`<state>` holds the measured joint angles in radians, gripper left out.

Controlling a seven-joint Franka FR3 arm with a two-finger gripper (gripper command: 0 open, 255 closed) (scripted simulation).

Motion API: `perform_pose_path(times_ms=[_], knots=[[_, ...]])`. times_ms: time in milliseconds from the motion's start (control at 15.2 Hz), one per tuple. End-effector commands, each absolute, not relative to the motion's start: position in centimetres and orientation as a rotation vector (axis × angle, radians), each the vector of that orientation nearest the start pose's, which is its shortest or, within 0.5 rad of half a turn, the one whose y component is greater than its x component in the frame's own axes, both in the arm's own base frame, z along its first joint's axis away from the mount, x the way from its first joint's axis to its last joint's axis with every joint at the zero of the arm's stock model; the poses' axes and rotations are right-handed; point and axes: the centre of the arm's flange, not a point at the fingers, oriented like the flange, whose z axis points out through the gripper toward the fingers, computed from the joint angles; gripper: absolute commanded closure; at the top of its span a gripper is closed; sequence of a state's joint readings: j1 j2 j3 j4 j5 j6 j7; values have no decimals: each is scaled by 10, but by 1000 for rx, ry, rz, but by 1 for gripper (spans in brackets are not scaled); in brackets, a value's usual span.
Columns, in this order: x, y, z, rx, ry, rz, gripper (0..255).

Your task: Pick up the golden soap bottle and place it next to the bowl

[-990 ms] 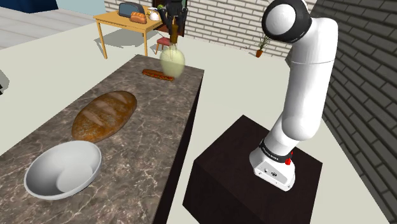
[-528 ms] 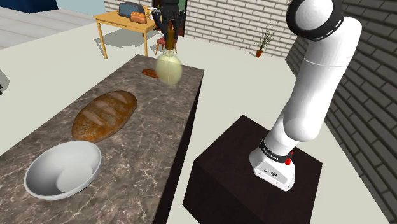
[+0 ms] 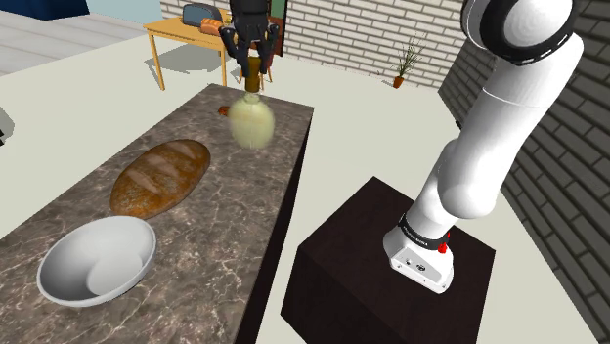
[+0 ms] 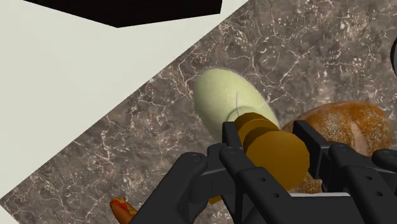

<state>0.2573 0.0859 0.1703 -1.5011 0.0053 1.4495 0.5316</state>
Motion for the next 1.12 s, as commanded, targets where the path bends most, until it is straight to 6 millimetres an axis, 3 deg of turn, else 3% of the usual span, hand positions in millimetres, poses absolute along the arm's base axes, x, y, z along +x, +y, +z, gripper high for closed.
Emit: perform_pose_path(times_ms=[0,1056], knots=[[501,252,600,-3176,167,206,255],[373,420,600,-3176,167,206,255]])
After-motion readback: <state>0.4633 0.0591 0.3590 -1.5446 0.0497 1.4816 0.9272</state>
